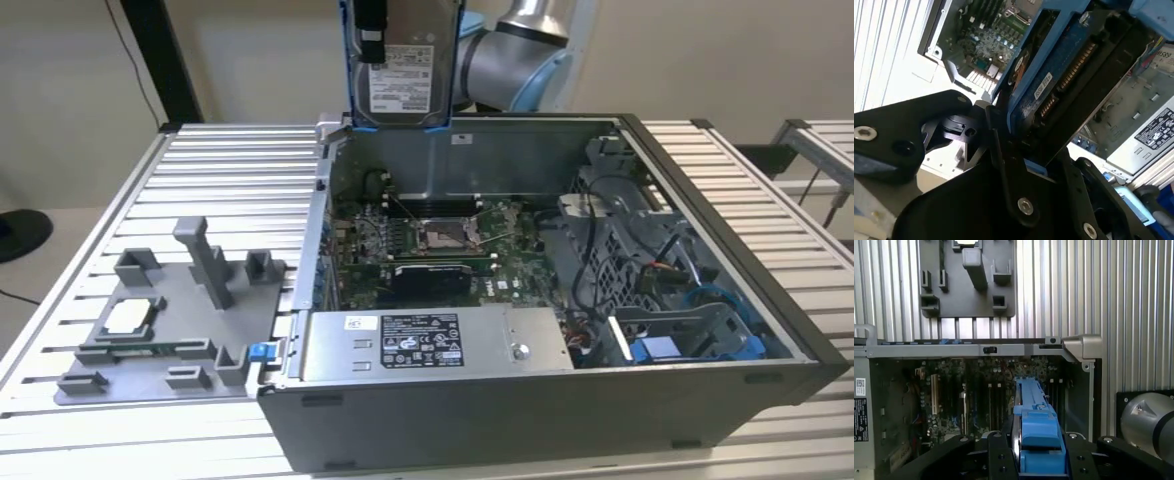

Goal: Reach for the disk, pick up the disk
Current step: 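Pick up the disk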

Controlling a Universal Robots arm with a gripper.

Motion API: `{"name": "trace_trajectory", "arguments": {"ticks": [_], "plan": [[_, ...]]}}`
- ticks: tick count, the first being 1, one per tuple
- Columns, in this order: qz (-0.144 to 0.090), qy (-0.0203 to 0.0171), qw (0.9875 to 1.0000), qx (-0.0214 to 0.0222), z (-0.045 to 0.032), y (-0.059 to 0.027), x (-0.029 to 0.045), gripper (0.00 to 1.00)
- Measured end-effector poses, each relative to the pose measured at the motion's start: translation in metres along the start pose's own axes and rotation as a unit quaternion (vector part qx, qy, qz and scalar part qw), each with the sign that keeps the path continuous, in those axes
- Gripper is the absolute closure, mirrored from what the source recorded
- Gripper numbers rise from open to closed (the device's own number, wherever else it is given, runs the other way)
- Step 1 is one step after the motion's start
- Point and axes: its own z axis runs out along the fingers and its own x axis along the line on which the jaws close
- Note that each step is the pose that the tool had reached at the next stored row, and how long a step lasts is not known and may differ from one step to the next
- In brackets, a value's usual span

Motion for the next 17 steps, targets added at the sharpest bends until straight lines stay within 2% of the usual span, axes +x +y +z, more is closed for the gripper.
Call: {"name": "trace_trajectory", "arguments": {"ticks": [17], "plan": [[0.0,0.0,1.0,0.0,-0.0004,-0.0316,-0.0013,1.0]]}}
